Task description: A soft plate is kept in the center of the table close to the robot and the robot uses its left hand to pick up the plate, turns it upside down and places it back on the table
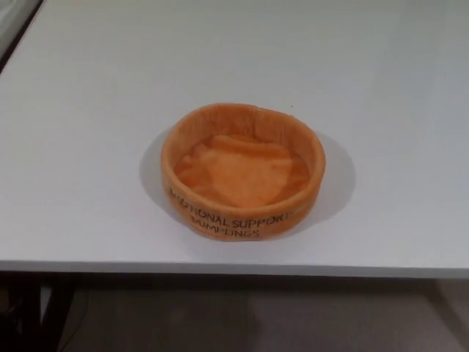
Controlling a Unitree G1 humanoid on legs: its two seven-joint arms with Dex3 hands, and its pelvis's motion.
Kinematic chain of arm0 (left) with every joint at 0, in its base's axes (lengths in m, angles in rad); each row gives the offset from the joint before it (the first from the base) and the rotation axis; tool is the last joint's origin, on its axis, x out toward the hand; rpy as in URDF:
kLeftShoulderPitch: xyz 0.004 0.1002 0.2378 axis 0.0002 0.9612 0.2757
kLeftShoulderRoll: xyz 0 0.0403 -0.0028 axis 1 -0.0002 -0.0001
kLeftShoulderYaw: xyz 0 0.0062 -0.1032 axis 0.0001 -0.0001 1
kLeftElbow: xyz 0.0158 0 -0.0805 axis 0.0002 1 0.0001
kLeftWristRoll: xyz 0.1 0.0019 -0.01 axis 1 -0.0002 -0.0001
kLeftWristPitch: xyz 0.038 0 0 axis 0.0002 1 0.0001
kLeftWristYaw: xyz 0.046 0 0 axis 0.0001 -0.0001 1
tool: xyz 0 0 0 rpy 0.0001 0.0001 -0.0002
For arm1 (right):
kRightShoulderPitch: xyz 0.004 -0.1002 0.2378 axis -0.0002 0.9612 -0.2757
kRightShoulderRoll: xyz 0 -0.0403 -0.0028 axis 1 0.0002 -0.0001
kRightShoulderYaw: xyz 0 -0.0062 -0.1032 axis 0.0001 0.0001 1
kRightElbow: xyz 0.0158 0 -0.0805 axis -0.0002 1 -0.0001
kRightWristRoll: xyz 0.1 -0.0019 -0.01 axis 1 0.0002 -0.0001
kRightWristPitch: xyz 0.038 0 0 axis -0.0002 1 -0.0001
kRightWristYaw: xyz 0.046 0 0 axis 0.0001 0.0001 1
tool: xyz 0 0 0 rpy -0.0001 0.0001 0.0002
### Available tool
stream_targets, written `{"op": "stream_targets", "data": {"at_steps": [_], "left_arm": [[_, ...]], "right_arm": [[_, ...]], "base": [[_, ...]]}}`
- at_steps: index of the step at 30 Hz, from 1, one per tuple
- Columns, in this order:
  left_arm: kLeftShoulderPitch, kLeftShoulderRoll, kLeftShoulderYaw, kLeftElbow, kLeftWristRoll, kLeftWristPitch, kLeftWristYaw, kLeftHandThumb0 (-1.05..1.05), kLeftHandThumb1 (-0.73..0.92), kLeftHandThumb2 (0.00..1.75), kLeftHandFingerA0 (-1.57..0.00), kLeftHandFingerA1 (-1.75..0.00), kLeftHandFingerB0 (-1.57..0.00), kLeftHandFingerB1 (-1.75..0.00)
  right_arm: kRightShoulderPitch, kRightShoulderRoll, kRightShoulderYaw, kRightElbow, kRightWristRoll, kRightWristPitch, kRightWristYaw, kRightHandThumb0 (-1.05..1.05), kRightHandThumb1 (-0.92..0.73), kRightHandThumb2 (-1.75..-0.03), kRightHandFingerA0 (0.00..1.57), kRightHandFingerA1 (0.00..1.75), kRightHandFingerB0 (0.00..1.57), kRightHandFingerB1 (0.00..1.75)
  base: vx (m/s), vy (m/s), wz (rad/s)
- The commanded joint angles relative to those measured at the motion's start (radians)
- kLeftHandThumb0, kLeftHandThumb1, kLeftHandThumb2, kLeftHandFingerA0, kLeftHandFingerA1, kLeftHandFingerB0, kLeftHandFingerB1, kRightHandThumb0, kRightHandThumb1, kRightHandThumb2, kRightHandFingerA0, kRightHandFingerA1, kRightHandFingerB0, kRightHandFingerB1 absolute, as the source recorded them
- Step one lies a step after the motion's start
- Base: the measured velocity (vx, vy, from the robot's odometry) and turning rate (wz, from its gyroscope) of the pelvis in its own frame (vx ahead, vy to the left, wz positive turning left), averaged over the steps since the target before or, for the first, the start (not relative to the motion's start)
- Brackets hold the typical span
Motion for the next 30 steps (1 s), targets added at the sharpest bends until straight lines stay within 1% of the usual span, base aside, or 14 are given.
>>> {"op": "stream_targets", "data": {"at_steps": [1, 3, 4, 7, 8, 9, 11, 12, 14, 15, 20, 26, 27, 30], "left_arm": [[0.054, 0.028, 0.037, -0.069, -0.116, -0.188, -0.146, -0.95, 0.79, 1.15, -0.04, -0.39, -0.12, -0.39], [0.054, 0.022, 0.043, -0.068, -0.119, -0.191, -0.148, -0.91, 0.76, 1.15, -0.03, -0.39, -0.11, -0.40], [0.053, 0.018, 0.049, -0.065, -0.122, -0.194, -0.153, -0.91, 0.92, 0.74, -0.09, -0.33, -0.17, -0.28], [0.054, 0.012, 0.059, -0.067, -0.130, -0.204, -0.160, -0.90, 0.91, 0.75, -0.07, -0.33, -0.16, -0.27], [0.058, 0.004, 0.069, -0.084, -0.128, -0.226, -0.145, -0.37, 0.45, 1.09, -0.01, -0.52, 0.00, -0.48], [0.062, 0.002, 0.080, -0.105, -0.135, -0.235, -0.141, -0.87, 0.92, 0.73, -0.08, -0.35, -0.16, -0.27], [0.066, 0.001, 0.098, -0.134, -0.149, -0.245, -0.142, -0.93, 0.87, 0.79, -0.09, -0.37, -0.16, -0.30], [0.070, -0.004, 0.108, -0.155, -0.159, -0.248, -0.139, -0.37, 0.44, 1.08, -0.01, -0.51, 0.00, -0.48], [0.077, -0.011, 0.122, -0.185, -0.173, -0.242, -0.139, -0.37, 0.44, 1.08, -0.01, -0.51, 0.00, -0.48], [0.078, -0.014, 0.130, -0.204, -0.186, -0.247, -0.141, -0.94, 0.86, 0.78, -0.09, -0.35, -0.15, -0.28], [0.071, 0.001, 0.178, -0.318, -0.255, -0.210, -0.158, -0.90, 0.75, 1.15, -0.02, -0.31, -0.11, -0.30], [-0.013, 0.023, 0.254, -0.489, -0.237, -0.164, -0.087, -0.95, 0.92, 0.76, -0.08, -0.31, -0.12, -0.25], [-0.039, 0.028, 0.266, -0.520, -0.236, -0.148, -0.075, -0.89, 0.75, 1.18, -0.02, -0.43, -0.11, -0.43], [-0.101, 0.044, 0.286, -0.598, -0.230, -0.084, -0.042, -0.38, 0.39, 1.06, -0.01, -0.51, 0.00, -0.48]], "right_arm": [[0.074, -0.043, -0.042, -0.113, 0.135, -0.153, 0.171, -0.81, -0.88, -0.68, 0.43, 0.43, 0.35, 0.32], [0.094, -0.042, -0.046, -0.155, 0.145, -0.137, 0.178, -0.80, -0.71, -1.07, 0.38, 0.56, 0.28, 0.47], [0.101, -0.041, -0.048, -0.168, 0.145, -0.134, 0.180, -0.81, -0.89, -0.67, 0.42, 0.44, 0.35, 0.33], [0.091, -0.036, -0.053, -0.147, 0.144, -0.149, 0.190, -0.80, -0.88, -0.67, 0.42, 0.43, 0.35, 0.32], [0.075, -0.038, -0.053, -0.111, 0.135, -0.167, 0.193, -0.81, -0.89, -0.68, 0.42, 0.40, 0.34, 0.31], [0.064, -0.037, -0.051, -0.093, 0.129, -0.174, 0.195, -0.81, -0.89, -0.68, 0.43, 0.40, 0.34, 0.31], [0.054, -0.031, -0.048, -0.084, 0.125, -0.175, 0.195, -0.81, -0.89, -0.67, 0.43, 0.40, 0.35, 0.31], [0.047, -0.029, -0.048, -0.074, 0.125, -0.180, 0.197, -0.80, -0.89, -0.67, 0.42, 0.40, 0.34, 0.31], [0.036, -0.026, -0.049, -0.058, 0.127, -0.189, 0.202, -0.80, -0.89, -0.67, 0.42, 0.40, 0.34, 0.31], [0.030, -0.027, -0.050, -0.045, 0.127, -0.196, 0.206, -0.80, -0.88, -0.67, 0.42, 0.39, 0.34, 0.31], [0.036, -0.020, -0.050, -0.057, 0.140, -0.184, 0.216, -0.88, -0.72, -0.83, 0.38, 0.46, 0.32, 0.38], [0.038, -0.014, -0.053, -0.058, 0.154, -0.184, 0.229, -0.87, -0.73, -0.83, 0.38, 0.46, 0.32, 0.38], [0.047, -0.013, -0.053, -0.076, 0.158, -0.171, 0.228, -0.89, -0.74, -0.84, 0.38, 0.45, 0.31, 0.38], [0.047, -0.013, -0.053, -0.078, 0.156, -0.157, 0.227, -0.82, -0.88, -0.67, 0.41, 0.40, 0.35, 0.31]], "base": [[0.00, 0.000, 0.00], [0.00, 0.000, 0.00], [0.00, 0.000, 0.00], [0.00, 0.000, 0.00], [0.00, 0.000, 0.00], [0.00, 0.000, 0.00], [0.00, 0.000, 0.00], [0.00, 0.000, 0.00], [0.00, 0.000, 0.00], [0.00, 0.000, 0.00], [0.00, 0.000, 0.00], [0.00, 0.000, 0.00], [0.00, 0.000, 0.00], [0.00, 0.000, 0.00]]}}
